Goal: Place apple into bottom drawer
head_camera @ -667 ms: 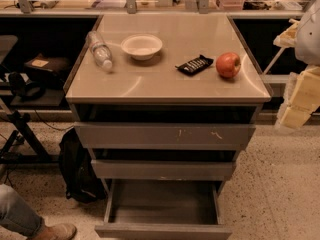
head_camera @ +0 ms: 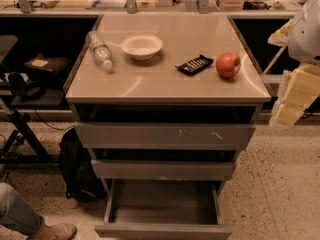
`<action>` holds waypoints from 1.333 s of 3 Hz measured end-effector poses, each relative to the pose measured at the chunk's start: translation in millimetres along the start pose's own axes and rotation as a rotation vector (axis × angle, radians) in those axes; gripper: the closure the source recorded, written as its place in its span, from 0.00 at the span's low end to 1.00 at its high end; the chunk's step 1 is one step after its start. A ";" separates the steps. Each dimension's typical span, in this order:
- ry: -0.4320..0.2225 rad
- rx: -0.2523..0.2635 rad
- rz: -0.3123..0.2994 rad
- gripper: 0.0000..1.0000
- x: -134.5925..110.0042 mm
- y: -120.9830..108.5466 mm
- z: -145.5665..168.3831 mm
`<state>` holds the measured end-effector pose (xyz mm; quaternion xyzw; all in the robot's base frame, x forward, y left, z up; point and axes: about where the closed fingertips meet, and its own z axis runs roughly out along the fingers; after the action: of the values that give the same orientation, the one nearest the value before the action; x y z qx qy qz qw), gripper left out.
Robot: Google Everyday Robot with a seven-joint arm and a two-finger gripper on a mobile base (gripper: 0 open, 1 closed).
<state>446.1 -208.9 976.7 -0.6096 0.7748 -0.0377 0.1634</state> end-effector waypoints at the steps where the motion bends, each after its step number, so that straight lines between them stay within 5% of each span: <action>1: 0.031 0.009 -0.061 0.00 -45.9 -25.3 35.7; 2: 0.097 0.054 -0.126 0.00 -117.6 -62.4 91.8; 3: 0.182 0.114 -0.106 0.00 -164.4 -119.3 137.5; 4: 0.177 0.155 -0.146 0.00 -195.6 -132.1 141.0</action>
Offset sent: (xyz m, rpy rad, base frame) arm 0.2278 0.1870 -0.0716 -0.4098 -0.1708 0.0949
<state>651.3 -35.4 918.2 -0.6443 0.7344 -0.1628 0.1378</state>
